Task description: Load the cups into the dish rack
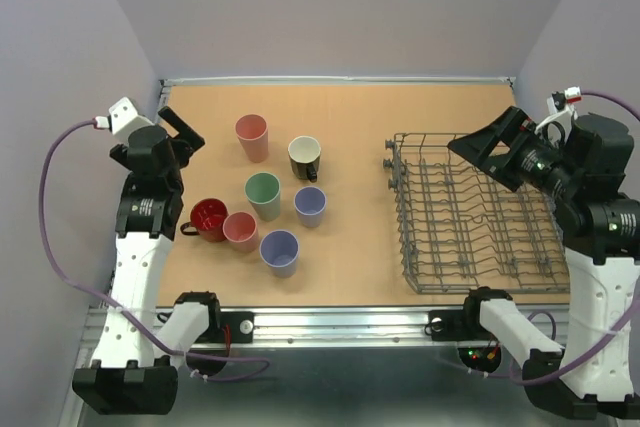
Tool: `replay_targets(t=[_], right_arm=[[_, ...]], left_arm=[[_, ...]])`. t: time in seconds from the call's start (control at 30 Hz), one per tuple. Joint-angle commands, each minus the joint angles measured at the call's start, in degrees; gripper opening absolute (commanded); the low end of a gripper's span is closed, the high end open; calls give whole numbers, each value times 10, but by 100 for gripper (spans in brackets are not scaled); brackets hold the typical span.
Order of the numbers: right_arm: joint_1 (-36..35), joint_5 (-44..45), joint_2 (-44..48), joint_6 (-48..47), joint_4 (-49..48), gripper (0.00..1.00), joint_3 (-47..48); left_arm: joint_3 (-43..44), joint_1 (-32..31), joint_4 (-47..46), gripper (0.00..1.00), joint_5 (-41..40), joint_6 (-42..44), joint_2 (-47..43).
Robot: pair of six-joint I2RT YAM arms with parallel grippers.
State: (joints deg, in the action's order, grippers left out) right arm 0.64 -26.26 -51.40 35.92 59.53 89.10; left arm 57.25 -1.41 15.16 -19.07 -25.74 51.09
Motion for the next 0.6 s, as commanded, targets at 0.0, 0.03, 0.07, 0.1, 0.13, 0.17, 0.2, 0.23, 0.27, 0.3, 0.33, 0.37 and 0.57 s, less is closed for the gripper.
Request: replay_targets(t=[0.0,0.03,0.07,0.1,0.13,0.17,0.2,0.23,0.27,0.3,0.33,0.37,0.57], right_arm=[[-6,-11,-10,26,-35,100,27],[-6,-9,-12,26,-40,100,27],[-6,-7,-12,27,-44,100,26],[-6,-1,-14,27,-48,100,25],[-6,2,-14,29,-56,100,25],[-6,5,-15,35,-61,100,24],[-6,6,-14,42,-63,100,23],[-6,9,-13,53,-75,100,20],[-6,16,-13,64,-76,100,18],[-5,43,-9,99,-78,100,13],[-5,57,1,120,-78,100,3],[-5,69,5,137,-81,100,-2],[-5,11,45,201,-157,100,-54]], left_arm=[[82,0,102,99,-92,-20,1],[94,1,133,99,-113,-28,4],[105,1,144,99,-108,-36,8],[122,1,142,99,-68,-7,9],[125,1,117,99,-39,15,7],[124,1,103,99,-11,33,-2],[117,1,78,99,19,47,-32],[81,1,19,99,66,62,-53],[59,1,-11,99,90,68,-76],[38,2,-34,99,111,69,-99],[0,1,-71,99,136,54,-147],[-22,1,-98,99,131,32,-173],[-33,1,-77,90,108,-19,-196]])
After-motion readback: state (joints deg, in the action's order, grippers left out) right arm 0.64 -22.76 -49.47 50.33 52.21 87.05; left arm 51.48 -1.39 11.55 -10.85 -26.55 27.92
